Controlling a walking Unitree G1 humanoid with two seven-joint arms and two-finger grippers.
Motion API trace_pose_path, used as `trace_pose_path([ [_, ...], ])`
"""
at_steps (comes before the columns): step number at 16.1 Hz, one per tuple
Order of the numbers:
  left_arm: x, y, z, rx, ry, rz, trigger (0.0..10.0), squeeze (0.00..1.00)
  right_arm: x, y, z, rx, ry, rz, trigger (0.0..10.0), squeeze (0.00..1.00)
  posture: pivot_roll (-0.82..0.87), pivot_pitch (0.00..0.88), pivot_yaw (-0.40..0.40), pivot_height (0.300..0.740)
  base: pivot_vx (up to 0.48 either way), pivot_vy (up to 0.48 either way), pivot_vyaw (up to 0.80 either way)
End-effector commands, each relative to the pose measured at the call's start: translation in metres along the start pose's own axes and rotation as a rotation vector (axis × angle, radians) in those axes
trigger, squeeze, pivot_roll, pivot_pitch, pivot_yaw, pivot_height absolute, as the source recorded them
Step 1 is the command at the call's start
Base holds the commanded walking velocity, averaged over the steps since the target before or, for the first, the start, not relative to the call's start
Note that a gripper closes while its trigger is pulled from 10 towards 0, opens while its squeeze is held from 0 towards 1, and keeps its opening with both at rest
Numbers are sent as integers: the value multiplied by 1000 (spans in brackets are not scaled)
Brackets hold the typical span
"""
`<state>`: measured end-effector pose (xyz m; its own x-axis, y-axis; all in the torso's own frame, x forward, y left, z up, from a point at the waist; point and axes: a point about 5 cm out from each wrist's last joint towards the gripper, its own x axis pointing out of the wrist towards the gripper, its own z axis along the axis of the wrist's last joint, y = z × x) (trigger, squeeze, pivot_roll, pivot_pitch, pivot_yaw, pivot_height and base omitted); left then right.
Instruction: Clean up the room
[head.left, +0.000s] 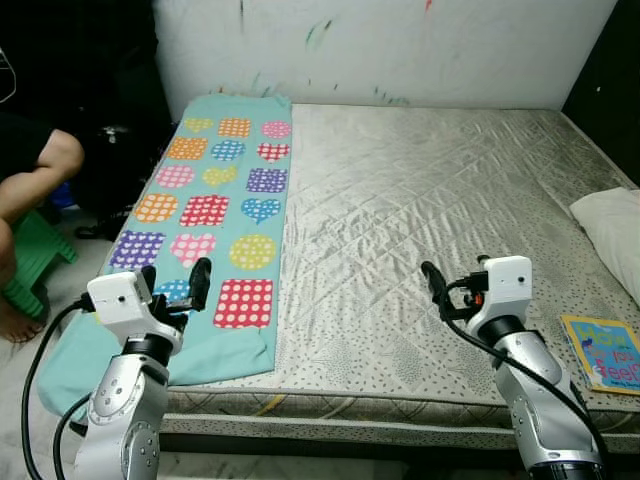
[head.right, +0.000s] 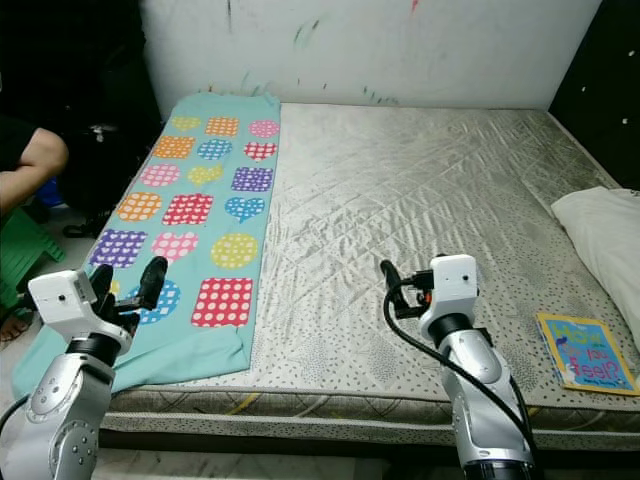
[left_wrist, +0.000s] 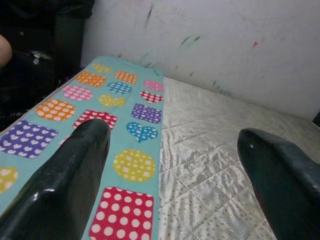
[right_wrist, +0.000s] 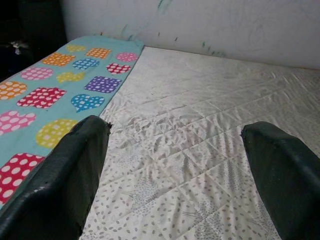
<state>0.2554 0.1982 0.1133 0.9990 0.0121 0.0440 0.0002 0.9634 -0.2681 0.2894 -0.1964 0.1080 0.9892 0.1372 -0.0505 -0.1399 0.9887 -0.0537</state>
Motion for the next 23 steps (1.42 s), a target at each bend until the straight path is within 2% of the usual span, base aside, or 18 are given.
trace_pose_path([
  [1, 2, 0, 2, 7, -1, 1, 10000, 0, 1, -3, 2, 3, -7, -10, 10000, 0, -77, 0, 3, 740, 0, 0, 0],
  [9, 7, 1, 1, -1, -5, 38, 10000, 0, 2, -2, 4, 12, -19, -16, 10000, 0, -85, 0, 6, 740, 0, 0, 0],
  [14, 7, -5, -1, -21, 10, 3, 10000, 0, 1, -3, 6, 19, -21, -19, 10000, 0, -101, 0, 13, 740, 0, 0, 0],
  [18, 6, -8, -1, -29, 16, 2, 10000, 0, -5, -6, 3, 11, -5, -25, 10000, 0, -97, 0, -4, 740, 0, 401, 0],
  [23, 1, 0, 1, -33, 11, 46, 10000, 0, 1, -6, 1, 3, 20, -13, 10000, 0, -87, 0, -17, 740, 0, 480, 0],
])
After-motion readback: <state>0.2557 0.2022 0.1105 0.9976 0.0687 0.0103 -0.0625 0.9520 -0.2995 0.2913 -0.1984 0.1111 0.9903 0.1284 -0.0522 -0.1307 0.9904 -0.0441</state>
